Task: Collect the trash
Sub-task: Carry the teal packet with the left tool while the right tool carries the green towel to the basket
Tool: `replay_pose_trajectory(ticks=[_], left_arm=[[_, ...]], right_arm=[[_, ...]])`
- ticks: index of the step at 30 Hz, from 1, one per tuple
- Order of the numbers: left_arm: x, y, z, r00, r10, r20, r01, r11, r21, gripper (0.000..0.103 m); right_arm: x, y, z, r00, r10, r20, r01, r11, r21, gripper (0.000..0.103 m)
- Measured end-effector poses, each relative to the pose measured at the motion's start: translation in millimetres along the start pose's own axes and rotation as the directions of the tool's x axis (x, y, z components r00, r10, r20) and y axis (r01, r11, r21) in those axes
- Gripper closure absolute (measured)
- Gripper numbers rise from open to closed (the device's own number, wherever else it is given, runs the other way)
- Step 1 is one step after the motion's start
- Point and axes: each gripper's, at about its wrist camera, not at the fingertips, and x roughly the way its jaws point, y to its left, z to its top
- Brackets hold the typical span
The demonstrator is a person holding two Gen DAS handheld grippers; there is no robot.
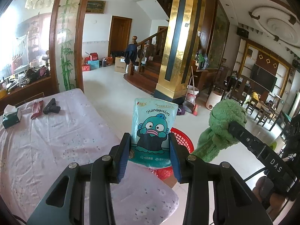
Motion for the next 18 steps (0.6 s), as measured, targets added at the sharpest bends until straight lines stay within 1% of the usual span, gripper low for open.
replay_pose_trajectory(ticks=[3, 11, 18], left_arm=[[6.0, -2.7, -1.0, 1.000, -0.002, -0.006, 0.002, 1.000, 0.004, 0.065], [17.7, -8.4, -0.9, 1.000, 0.018, -0.010, -0.018, 1.000, 0.018, 0.065], [33.1, -9.9, 0.2, 0.999, 0.003, -0.032, -0.002, 1.000, 0.021, 0.065]], right_arm=[[3.3, -1.7, 0.4, 1.000, -0.007, -0.006, 0.007, 1.000, 0.003, 0.063], [12.4, -7.3, 0.2, 1.000, -0.022, -0.023, 0.022, 1.000, 0.010, 0.063], [20.6, -12.9, 0.4, 0.999, -0.036, -0.032, 0.037, 0.999, 0.023, 0.063]])
